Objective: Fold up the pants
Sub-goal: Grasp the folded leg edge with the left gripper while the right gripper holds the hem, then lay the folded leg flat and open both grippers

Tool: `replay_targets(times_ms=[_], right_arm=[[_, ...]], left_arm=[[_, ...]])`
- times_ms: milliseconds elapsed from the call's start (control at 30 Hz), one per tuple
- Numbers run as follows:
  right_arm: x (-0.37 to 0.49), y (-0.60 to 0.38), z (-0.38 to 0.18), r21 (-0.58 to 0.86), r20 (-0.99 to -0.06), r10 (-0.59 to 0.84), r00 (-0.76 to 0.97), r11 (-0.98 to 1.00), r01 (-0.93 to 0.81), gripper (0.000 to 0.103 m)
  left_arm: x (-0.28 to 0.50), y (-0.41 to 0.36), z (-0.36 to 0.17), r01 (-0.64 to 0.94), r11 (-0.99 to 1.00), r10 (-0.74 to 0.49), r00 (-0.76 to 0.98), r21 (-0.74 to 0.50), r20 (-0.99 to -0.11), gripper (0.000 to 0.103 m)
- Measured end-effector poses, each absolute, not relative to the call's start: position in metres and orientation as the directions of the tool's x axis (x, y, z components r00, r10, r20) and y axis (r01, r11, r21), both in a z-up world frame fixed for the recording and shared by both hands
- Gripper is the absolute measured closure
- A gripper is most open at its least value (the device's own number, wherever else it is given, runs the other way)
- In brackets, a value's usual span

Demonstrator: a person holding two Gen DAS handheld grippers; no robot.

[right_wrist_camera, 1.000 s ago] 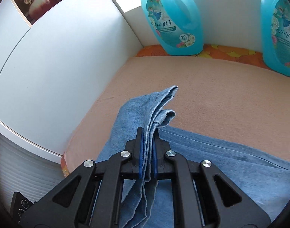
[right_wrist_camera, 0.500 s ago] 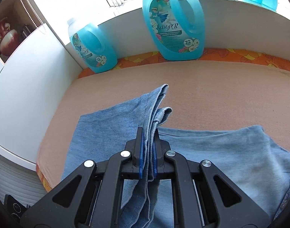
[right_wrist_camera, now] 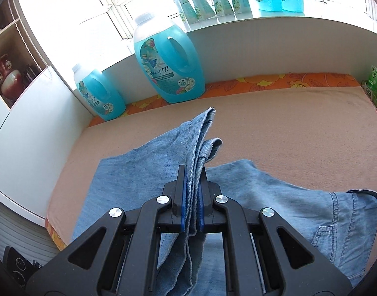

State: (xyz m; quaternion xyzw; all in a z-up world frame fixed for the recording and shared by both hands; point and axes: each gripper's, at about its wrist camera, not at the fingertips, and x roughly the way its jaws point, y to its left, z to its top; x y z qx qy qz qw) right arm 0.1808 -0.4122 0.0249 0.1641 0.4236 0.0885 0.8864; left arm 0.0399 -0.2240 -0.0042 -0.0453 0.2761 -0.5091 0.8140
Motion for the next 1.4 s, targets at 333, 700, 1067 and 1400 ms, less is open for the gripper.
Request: replay_targets(times_ms=[333, 700, 1067, 1400], right_arm=[[0.148, -0.503, 0.005, 0.343, -0.759, 0.202, 0.619, 0.932, 0.117, 0.095], [0.131, -0.564, -0.019, 0.338, -0.782, 0.143, 0.606, 0.915, 0.221, 0.095], [0.145, -0.574, -0.069, 0.315, -0.83, 0.143, 0.539, 0.918, 0.241, 0.095], [0.103, -0.547, -0.02, 0.146, -0.771, -0.034, 0.636, 0.962, 0.229, 0.061]], left_arm=[[0.045, -0.308, -0.019, 0.859, 0.353, -0.883, 0.174, -0.372, -0.436, 0.088], [0.045, -0.355, -0.029, 0.882, 0.286, -0.886, 0.094, -0.376, -0.454, 0.088], [0.035, -0.337, -0.034, 0.87, 0.319, -0.854, 0.092, -0.376, -0.512, 0.087], [0.025, -0.253, -0.024, 0.837, 0.435, -0.817, 0.213, -0.33, -0.536, 0.075]])
